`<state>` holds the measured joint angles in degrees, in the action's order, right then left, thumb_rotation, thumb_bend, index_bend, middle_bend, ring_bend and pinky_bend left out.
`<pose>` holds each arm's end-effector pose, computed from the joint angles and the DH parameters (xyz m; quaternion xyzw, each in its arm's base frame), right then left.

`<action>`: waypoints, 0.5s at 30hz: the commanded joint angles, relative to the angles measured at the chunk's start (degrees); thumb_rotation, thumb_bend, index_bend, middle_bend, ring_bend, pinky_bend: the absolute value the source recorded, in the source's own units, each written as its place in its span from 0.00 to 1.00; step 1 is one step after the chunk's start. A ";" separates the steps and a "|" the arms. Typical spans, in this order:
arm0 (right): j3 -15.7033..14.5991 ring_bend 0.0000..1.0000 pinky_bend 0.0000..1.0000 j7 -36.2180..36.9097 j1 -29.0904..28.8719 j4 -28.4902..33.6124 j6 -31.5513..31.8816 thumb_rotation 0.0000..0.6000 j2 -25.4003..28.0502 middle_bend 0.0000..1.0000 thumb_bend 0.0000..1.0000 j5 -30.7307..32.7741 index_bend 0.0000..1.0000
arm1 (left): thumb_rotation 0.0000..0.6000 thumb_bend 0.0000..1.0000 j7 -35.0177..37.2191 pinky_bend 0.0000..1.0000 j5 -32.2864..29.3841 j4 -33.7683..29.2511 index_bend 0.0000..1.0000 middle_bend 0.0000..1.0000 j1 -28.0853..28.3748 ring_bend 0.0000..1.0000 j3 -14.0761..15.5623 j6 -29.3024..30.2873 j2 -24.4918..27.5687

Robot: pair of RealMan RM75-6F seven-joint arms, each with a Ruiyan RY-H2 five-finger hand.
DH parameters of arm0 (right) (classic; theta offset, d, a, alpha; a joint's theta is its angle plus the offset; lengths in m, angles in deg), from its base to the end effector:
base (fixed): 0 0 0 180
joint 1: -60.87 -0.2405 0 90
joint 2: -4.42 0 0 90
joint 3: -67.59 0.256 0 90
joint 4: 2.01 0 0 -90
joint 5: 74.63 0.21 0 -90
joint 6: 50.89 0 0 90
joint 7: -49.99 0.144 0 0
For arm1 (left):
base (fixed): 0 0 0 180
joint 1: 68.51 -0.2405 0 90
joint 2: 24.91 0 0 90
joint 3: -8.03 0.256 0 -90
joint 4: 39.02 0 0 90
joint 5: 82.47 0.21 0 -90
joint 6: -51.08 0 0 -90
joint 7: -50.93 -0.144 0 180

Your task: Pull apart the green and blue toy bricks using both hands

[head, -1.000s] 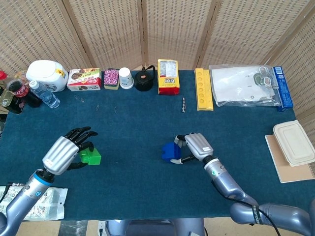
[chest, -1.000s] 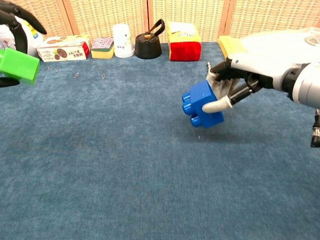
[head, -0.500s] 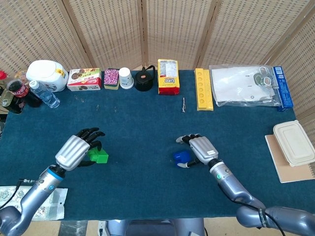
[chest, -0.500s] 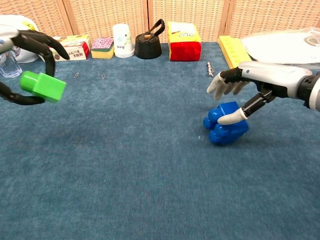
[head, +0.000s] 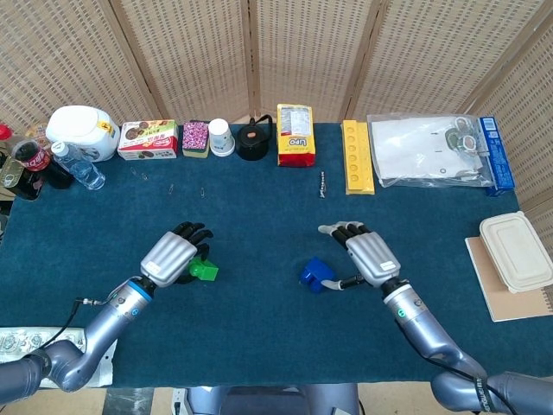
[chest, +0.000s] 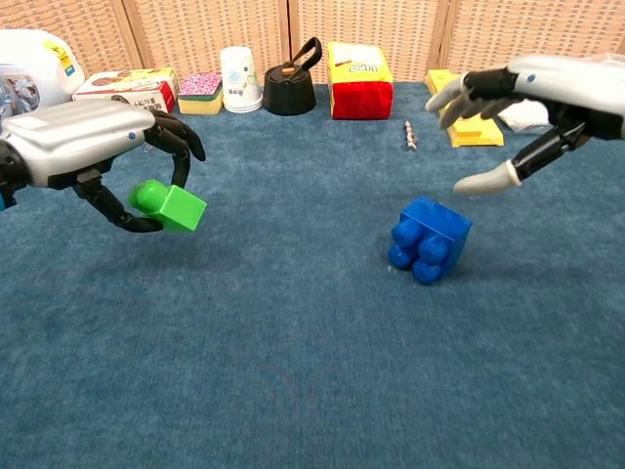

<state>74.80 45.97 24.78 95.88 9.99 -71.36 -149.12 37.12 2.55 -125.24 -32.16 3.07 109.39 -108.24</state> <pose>-0.1574 -0.3073 0.0456 0.7070 -0.4195 0.4407 0.3605 -0.1672 0.3046 0.0028 -0.7968 -0.2818 -0.3824 0.3735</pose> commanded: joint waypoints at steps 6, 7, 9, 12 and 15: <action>1.89 0.17 0.14 1.73 2.72 -0.03 5.85 0.65 1.73 0.22 0.15 -2.03 0.16 | 1.00 0.13 -4.67 0.17 -4.18 -3.66 0.04 0.16 -0.18 0.08 -0.73 -0.15 1.88; 2.06 0.17 0.14 1.99 3.01 -0.18 6.29 0.64 1.97 0.22 0.15 -2.06 0.16 | 1.00 0.12 -4.65 0.17 -4.57 -4.19 0.02 0.16 -0.45 0.07 -0.82 0.18 2.48; 2.46 0.17 0.14 2.22 3.67 -0.70 7.52 0.65 2.21 0.23 0.15 -2.09 0.16 | 1.00 0.12 -4.40 0.17 -5.26 -5.49 0.00 0.15 -1.23 0.07 -0.93 1.18 3.95; 2.64 0.18 0.15 2.93 5.02 -2.58 9.51 0.64 1.68 0.24 0.14 -2.01 0.18 | 1.00 0.12 -3.20 0.17 -4.58 -7.48 0.00 0.15 -3.41 0.07 -0.52 4.68 6.74; 2.58 0.20 0.16 2.59 6.45 -4.99 11.38 0.65 1.25 0.25 0.14 -1.85 0.20 | 1.00 0.12 -1.12 0.17 -2.35 -8.47 0.00 0.15 -6.89 0.07 0.68 10.22 9.80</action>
<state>77.32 48.68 30.36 92.00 20.37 -69.81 -151.09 34.25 -1.41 -132.48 -36.27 2.83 115.67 -100.91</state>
